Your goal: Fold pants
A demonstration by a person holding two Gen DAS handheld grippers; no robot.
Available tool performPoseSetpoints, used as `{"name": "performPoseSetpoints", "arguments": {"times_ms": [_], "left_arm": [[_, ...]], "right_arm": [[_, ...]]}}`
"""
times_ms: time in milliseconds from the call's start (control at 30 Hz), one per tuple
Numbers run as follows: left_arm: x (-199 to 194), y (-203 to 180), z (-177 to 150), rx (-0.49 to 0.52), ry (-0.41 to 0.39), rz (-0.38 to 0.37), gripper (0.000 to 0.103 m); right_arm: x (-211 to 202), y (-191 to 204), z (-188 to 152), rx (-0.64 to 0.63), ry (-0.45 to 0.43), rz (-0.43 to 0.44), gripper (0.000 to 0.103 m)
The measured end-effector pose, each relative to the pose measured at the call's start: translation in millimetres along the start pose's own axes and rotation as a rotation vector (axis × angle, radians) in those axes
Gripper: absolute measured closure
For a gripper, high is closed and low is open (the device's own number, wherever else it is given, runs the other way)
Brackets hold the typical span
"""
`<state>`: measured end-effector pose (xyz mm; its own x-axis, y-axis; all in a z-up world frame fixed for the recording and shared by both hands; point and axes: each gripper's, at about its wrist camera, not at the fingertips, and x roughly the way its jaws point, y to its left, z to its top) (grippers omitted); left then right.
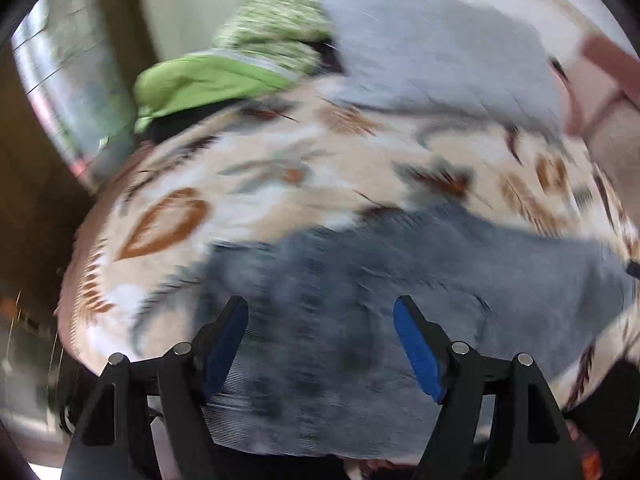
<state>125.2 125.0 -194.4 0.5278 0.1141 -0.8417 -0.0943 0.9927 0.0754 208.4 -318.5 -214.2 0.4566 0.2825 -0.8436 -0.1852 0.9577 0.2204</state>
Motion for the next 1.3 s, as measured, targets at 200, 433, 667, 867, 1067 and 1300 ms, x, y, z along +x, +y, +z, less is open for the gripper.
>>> {"name": "performPoseSetpoints", "arguments": {"times_ms": [200,433,667,867,1067,1300], "left_arm": [[69.9,-37.7,-29.8,0.125,0.199,0.103,0.025],[79.4,-26.2,-31.4,0.059,0.195,0.095,0.01],[43.2,-31.5,-21.6,0.064,0.061,0.095,0.01],[2.5,-46.4,-5.6,0.057,-0.053,0.087,0.01],[-19.4,-58.3,8.4,0.093,-0.134,0.108,0.01],[-32.6,-68.5,17.9,0.107,-0.171,0.118,0.01]], "right_arm": [[78.7,51.6,-52.8,-0.182,0.191,-0.171,0.035],[63.6,41.5,-75.8,-0.152,0.134,-0.138,0.033],[42.3,44.0,-54.4,-0.062,0.087,-0.069,0.033],[27.3,78.6,-25.6,-0.087,-0.003,0.014,0.033],[58.9,108.0,-26.4,-0.097,0.047,0.047,0.033],[100.5,112.7,-45.3,-0.147,0.138,-0.032,0.032]]}}
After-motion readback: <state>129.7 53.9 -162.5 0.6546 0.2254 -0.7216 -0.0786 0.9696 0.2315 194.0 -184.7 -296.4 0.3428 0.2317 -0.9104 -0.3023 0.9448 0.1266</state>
